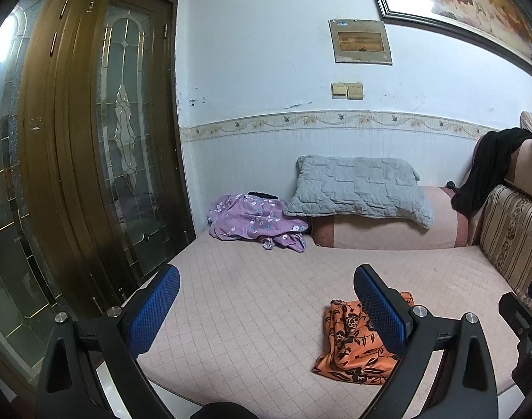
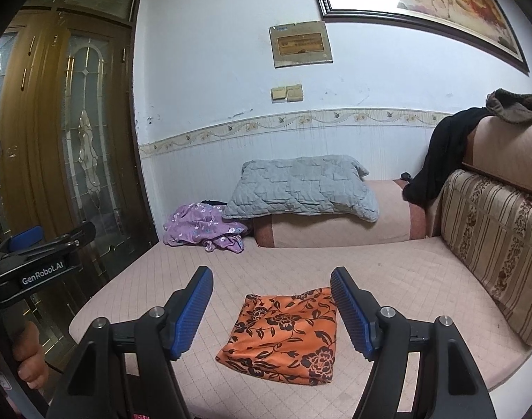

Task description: Fold small clothes

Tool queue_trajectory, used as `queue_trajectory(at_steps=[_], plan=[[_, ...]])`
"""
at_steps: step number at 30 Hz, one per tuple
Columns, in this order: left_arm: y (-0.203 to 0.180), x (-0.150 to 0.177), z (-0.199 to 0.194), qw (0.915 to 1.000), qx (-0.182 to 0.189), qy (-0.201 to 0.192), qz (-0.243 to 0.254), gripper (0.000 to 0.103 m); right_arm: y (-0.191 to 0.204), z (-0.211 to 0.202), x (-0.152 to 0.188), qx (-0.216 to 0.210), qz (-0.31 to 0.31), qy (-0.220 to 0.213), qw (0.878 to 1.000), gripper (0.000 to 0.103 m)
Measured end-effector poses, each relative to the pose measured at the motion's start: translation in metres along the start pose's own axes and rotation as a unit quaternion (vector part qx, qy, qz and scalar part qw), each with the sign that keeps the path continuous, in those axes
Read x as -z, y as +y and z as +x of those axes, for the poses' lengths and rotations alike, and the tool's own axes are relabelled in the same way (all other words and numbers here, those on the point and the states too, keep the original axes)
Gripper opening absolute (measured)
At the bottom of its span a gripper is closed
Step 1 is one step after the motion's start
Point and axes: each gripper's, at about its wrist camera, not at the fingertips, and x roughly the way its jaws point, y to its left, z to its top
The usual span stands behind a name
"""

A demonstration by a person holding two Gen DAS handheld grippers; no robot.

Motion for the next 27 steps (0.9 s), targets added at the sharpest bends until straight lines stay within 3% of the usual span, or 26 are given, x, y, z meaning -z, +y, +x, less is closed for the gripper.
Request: queue_trajectory(at_steps=[27], plan=[[0.004, -0.011, -0.001, 0.9998, 0.001, -0.015, -0.011, 0.1, 0.021, 0.007, -0.01, 0.006, -0.033, -0.012, 0.999, 0.076]])
